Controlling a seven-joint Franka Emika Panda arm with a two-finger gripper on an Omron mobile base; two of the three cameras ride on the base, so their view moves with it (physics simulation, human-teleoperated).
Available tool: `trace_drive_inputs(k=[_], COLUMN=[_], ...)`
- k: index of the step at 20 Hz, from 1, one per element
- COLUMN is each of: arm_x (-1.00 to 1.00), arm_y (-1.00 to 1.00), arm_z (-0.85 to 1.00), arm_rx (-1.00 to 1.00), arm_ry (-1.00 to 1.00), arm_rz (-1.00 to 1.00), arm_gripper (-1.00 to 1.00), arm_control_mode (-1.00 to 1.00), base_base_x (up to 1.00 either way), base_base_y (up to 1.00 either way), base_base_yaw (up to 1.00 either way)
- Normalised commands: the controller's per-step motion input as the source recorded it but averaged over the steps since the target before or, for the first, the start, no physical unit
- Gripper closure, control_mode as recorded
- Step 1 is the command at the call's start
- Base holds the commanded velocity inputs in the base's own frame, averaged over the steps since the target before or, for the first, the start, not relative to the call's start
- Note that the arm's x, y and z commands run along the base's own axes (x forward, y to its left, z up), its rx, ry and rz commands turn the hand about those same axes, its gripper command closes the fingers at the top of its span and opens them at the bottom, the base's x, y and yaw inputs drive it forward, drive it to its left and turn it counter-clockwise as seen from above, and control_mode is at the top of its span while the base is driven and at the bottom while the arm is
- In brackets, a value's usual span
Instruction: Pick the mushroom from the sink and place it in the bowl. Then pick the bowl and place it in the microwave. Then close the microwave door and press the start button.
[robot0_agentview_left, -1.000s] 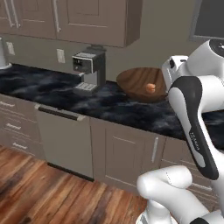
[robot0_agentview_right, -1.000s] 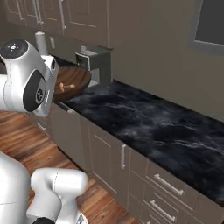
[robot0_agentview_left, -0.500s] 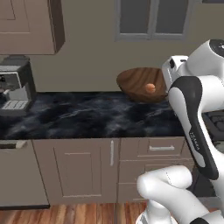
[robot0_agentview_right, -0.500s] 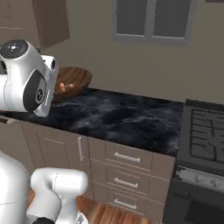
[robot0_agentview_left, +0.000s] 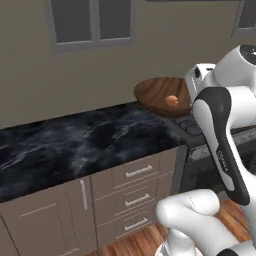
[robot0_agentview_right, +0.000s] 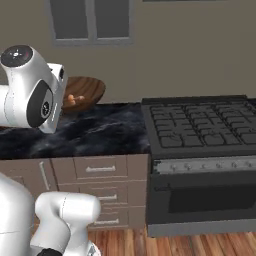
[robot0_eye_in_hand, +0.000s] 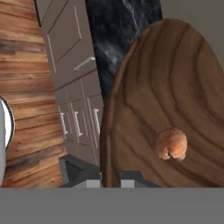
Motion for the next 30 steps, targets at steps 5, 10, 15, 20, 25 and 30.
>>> trace_drive_inputs(k=[5, 10, 15, 20, 25, 30], arm_x=[0.0, 0.0, 0.0, 0.0, 0.0, 0.0], arm_y=[0.0, 0.0, 0.0, 0.0, 0.0, 0.0], arm_z=[0.0, 0.0, 0.0, 0.0, 0.0, 0.0], arm_rx=[0.0, 0.0, 0.0, 0.0, 0.0, 0.0], arm_ry=[0.0, 0.0, 0.0, 0.0, 0.0, 0.0], arm_rz=[0.0, 0.0, 0.0, 0.0, 0.0, 0.0], arm_gripper=[1.0, 1.0, 1.0, 1.0, 1.0, 1.0], arm_control_mode=[1.0, 1.0, 1.0, 1.0, 1.0, 1.0], base_base_x=[0.0, 0.0, 0.0, 0.0, 0.0, 0.03], base_base_y=[-0.01, 0.0, 0.0, -0.01, 0.0, 0.0], base_base_yaw=[-0.62, -0.62, -0.64, -0.65, -0.65, -0.63])
